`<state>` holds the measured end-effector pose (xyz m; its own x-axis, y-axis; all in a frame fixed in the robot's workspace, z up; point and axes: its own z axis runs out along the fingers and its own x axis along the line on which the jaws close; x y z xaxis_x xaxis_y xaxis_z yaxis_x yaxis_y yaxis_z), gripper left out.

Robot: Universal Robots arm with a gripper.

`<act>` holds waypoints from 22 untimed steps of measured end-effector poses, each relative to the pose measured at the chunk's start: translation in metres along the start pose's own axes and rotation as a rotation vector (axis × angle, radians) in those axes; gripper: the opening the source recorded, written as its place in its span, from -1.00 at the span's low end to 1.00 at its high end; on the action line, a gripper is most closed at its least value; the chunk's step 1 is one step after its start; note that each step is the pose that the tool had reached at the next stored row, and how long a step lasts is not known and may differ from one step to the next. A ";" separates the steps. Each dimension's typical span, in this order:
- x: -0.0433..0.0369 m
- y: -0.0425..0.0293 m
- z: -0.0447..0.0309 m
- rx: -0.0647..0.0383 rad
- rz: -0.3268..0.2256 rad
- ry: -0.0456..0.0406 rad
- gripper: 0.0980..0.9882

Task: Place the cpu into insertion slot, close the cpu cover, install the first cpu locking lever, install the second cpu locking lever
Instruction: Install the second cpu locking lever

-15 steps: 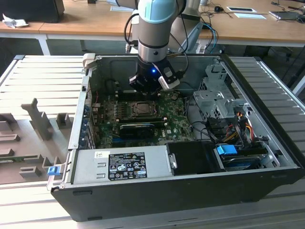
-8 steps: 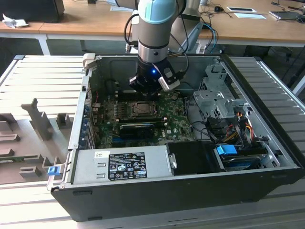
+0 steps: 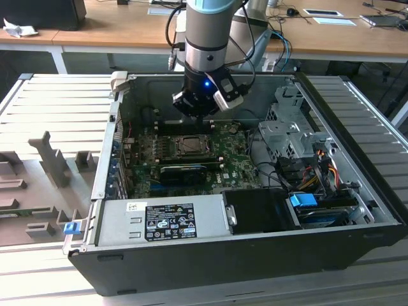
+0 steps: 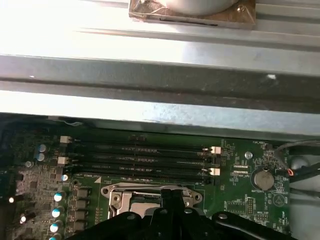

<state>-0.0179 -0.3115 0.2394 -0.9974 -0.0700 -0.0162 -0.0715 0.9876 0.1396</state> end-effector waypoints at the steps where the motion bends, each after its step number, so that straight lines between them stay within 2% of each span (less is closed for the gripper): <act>1: 0.0003 -0.0023 -0.0004 0.000 0.000 0.0002 -0.98; 3: 0.0014 -0.0075 -0.0011 0.000 0.000 0.0001 -0.98; 8: 0.0033 -0.0302 -0.0036 0.000 0.000 0.0002 -0.98; 14: 0.0037 -0.0327 -0.0111 0.001 0.000 0.0002 -0.98; 17: 0.0036 -0.0330 -0.0182 0.001 0.000 0.0002 -0.98; 22: 0.0053 -0.0465 -0.0201 0.001 0.000 0.0002 -0.98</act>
<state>-0.0200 -0.3606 0.2527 -0.9974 -0.0699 -0.0160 -0.0715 0.9878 0.1385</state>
